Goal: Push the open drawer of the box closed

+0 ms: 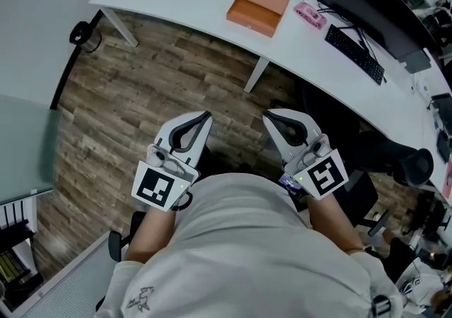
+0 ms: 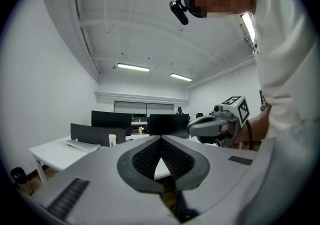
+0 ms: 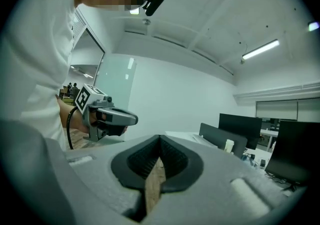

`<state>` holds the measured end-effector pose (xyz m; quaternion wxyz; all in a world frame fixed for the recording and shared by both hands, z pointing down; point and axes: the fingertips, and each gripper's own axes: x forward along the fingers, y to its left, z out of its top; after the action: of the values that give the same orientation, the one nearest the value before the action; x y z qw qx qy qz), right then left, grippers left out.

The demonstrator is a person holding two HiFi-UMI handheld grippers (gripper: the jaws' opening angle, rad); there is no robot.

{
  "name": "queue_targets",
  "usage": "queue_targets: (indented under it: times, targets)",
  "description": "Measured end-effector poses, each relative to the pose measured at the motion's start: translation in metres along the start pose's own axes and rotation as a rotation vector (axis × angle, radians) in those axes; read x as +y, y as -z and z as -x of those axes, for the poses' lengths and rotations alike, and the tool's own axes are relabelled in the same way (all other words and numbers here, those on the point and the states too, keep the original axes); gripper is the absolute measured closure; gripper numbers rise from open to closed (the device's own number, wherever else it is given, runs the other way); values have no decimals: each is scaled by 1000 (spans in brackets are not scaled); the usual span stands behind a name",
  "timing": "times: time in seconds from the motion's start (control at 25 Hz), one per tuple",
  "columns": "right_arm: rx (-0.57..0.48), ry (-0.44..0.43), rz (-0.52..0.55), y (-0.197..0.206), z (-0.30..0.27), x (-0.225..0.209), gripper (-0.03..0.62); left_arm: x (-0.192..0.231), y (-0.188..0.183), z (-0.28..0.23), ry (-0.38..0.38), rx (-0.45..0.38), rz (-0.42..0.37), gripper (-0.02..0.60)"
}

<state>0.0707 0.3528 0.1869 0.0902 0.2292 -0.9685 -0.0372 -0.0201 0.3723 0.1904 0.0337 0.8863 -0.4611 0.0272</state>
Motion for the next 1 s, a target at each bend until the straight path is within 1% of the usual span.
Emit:
queue_targets:
  times: [0.28,0.36,0.48,0.6,0.68,0.88,1.0]
  targets:
    - [-3,86,-6,-31,-65,2,591,67,-23,23,84,-11,-20,582]
    - [-2,108,4,-36,-79,4,591,84,-25,31,100,-10,-24,581]
    - [12,131,3,-36,-99,6,591,112,-22,38,96,-12,-16,583]
    - [18,133,7,-33,-111,3,591,134,-23,42,88,-15,-20,583]
    - [9,134,25,-29,-117,-4,592,142,-20,41,86,-7,-27,582]
    - [-3,128,27,-20,-135,-16,592,158,-10,38,72,-1,-26,583]
    - [-3,125,12,-14,-144,-26,592,165,-7,32,78,11,-30,583]
